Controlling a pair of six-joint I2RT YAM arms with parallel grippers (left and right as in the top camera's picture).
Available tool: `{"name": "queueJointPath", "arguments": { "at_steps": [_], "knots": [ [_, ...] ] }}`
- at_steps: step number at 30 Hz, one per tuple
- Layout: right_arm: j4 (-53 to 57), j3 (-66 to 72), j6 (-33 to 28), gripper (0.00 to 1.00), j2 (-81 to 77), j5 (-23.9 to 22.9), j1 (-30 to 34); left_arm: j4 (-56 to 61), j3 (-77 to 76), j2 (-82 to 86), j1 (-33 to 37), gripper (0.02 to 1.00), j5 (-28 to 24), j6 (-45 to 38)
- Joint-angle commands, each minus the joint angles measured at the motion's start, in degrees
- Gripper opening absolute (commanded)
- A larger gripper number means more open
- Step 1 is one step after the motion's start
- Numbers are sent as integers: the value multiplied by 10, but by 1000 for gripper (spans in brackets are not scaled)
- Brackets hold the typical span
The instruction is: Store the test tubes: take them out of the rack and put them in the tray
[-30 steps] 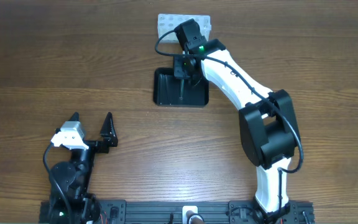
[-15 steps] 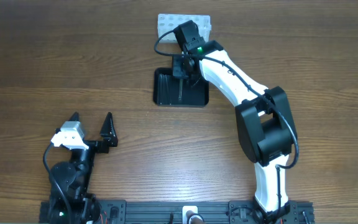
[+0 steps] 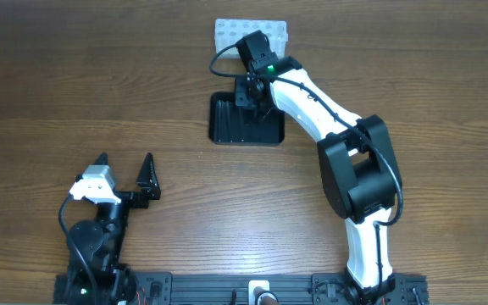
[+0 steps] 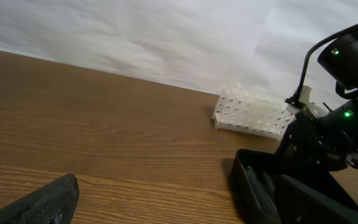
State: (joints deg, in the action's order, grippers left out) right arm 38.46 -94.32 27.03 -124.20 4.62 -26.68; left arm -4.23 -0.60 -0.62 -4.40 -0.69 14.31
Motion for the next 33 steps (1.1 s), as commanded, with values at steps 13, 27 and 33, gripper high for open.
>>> {"name": "queueJointPath", "arguments": {
  "at_steps": [13, 27, 33],
  "knots": [
    [46, -1, -61, 612, 151, 0, -7, -1, 3, 2, 3, 1000, -6, -6],
    [-172, 0, -205, 991, 158, -139, 63, -2, 3, 2, 3, 998, -6, -6],
    [-251, -1, -205, 991, 69, -157, 76, -1, 3, 2, 3, 1000, -6, -6]
  ]
}}
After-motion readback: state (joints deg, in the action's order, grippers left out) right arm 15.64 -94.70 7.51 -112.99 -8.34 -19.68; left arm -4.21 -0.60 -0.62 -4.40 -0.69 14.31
